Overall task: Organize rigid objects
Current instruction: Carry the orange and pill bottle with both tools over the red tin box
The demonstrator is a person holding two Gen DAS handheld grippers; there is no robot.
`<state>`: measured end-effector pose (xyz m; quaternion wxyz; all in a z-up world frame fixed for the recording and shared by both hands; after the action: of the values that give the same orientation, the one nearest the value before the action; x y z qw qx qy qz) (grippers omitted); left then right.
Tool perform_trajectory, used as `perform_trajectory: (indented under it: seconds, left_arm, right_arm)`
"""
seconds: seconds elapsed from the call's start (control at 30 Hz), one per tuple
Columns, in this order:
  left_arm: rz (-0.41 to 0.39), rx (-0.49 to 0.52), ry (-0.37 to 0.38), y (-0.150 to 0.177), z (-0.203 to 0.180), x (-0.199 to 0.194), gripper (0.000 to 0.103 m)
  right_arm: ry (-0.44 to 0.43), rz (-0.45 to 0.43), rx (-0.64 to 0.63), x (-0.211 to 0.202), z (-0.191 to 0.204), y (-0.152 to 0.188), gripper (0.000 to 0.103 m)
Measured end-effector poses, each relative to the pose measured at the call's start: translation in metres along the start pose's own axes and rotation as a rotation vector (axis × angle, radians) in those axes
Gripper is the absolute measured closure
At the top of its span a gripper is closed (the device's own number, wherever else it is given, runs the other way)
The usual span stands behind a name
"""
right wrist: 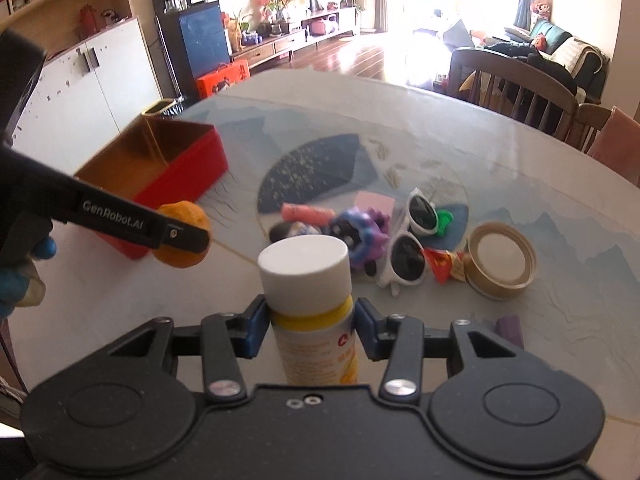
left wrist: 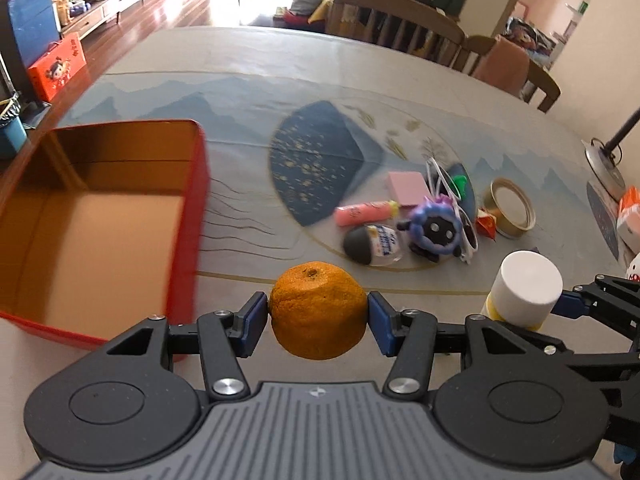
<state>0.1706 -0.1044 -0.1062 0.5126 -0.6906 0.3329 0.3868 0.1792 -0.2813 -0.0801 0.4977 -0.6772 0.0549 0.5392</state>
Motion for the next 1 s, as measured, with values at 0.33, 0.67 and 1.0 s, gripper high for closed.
perform_trajectory:
  seconds: [0.33, 0.67, 1.0]
  left_arm:
    - [-0.054, 0.013, 0.021, -0.007, 0.049, -0.032, 0.049]
    - [-0.077, 0.019, -0.004, -0.024, 0.122, -0.045, 0.049]
    - [-0.095, 0.001, -0.037, -0.051, 0.181, -0.043, 0.049]
  right_arm:
    - [-0.015, -0.040, 0.014, -0.004, 0.049, -0.038, 0.058]
    - [-0.031, -0.085, 0.029, 0.015, 0.105, -0.084, 0.058]
    - [-0.093, -0.081, 0.085, 0.051, 0.146, -0.118, 0.058]
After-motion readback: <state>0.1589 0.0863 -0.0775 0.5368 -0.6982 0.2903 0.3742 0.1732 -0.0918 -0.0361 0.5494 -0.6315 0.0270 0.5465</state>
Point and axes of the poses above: each gripper's, at about its wrist camera, not at the fingertips, and x roughly the way its jaws point, z to its left, y to its underside, the point moved 3 cm from there along x, roughly the way its jaws point, and after that the axes turned 3 degrees about z, right-handed, at the moved point
